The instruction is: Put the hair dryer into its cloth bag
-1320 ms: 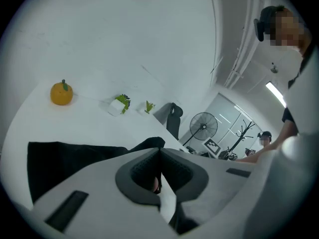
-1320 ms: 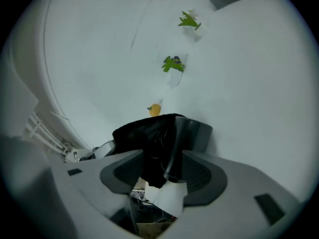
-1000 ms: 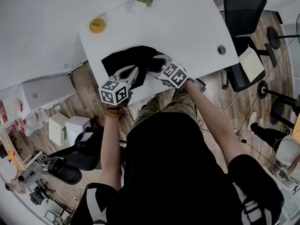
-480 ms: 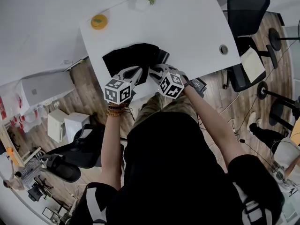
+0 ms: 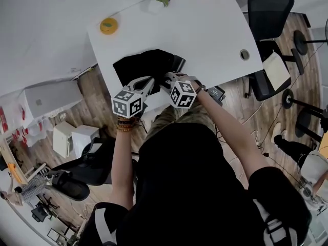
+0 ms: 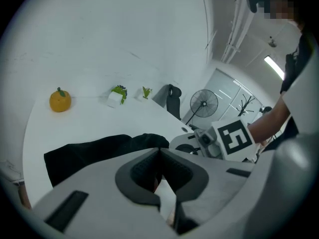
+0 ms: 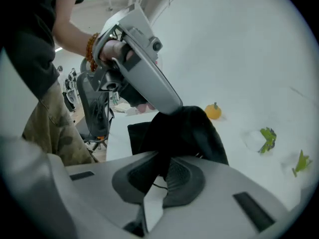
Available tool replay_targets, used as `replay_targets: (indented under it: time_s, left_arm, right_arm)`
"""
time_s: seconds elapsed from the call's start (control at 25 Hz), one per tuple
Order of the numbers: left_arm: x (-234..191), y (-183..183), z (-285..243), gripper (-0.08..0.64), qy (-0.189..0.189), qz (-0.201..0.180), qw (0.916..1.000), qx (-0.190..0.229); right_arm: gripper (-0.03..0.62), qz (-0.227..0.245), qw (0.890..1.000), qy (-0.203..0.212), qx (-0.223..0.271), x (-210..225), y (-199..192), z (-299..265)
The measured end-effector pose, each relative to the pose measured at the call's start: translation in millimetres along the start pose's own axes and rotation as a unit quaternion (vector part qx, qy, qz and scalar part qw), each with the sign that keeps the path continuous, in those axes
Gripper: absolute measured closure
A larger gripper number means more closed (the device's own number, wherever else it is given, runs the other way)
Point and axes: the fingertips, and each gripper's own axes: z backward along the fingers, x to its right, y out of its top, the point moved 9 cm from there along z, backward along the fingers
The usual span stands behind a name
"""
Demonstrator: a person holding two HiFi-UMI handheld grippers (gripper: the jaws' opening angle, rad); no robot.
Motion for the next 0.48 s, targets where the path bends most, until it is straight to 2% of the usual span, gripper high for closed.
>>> replay_targets:
  time_s: [0.08,0.24,0.4,0.48]
  left_arm:
    - [4.5,-5.2,-9.3,0.531,-0.016,-0.021,0.9989,-0.038]
    - [21.7,-9.5,-31.9,0.529,-0.064,-0.070,0.9907,-0.097]
    - [20.7,20.1,-39.6,0.520,-0.076,-0.094,0.9882,-0.094]
    - [11.5,40.8,-46.2,0.466,-0.065,-0.115,0.9870,-0.092]
  right_arm:
    - [0.554,-0.058,0.998,-0.007,-0.008,-12.0,-12.3,10.0]
    - [0.554,-0.159,0.986,-0.032,-0.044,-19.0,-47.5,12.0]
    - [0.557,-0.151,0.984,-0.033,-0.086,-16.7,-71.4,12.9]
    - [0.557,-0.171,0.980,-0.042,-0.091,-13.2,-83.1,19.7]
